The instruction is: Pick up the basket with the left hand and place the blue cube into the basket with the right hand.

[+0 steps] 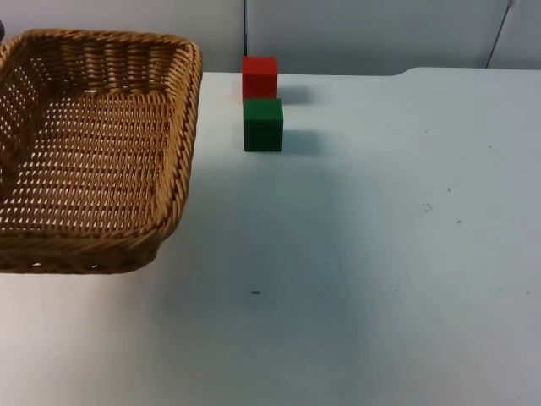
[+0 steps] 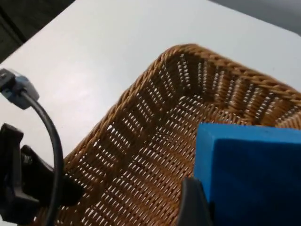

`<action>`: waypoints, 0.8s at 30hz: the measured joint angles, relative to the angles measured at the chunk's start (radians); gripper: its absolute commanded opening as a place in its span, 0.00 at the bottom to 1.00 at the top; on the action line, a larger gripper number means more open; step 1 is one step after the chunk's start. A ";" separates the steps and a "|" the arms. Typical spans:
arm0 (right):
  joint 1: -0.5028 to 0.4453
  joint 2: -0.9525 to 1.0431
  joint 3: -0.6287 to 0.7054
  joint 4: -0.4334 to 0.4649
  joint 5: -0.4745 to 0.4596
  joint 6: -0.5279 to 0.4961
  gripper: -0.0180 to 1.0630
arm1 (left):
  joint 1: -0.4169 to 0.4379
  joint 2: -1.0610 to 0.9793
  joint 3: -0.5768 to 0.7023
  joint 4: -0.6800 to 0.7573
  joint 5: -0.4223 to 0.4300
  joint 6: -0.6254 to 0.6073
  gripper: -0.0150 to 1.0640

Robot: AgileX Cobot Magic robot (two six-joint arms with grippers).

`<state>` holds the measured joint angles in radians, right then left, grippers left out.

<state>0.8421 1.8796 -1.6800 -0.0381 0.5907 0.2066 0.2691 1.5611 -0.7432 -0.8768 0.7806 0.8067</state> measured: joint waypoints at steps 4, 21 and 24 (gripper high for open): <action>0.000 0.107 -0.069 0.018 0.008 0.002 0.01 | -0.004 0.000 0.000 -0.022 -0.020 0.000 0.01; 0.003 0.518 -0.518 0.096 0.219 -0.001 0.01 | -0.004 0.000 0.000 -0.028 -0.027 0.002 0.01; 0.003 0.545 -0.543 0.115 0.234 -0.014 0.01 | -0.004 0.000 0.000 -0.028 -0.027 0.002 0.01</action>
<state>0.8448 2.4241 -2.2226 0.0766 0.8243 0.1926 0.2649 1.5611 -0.7432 -0.9051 0.7536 0.8086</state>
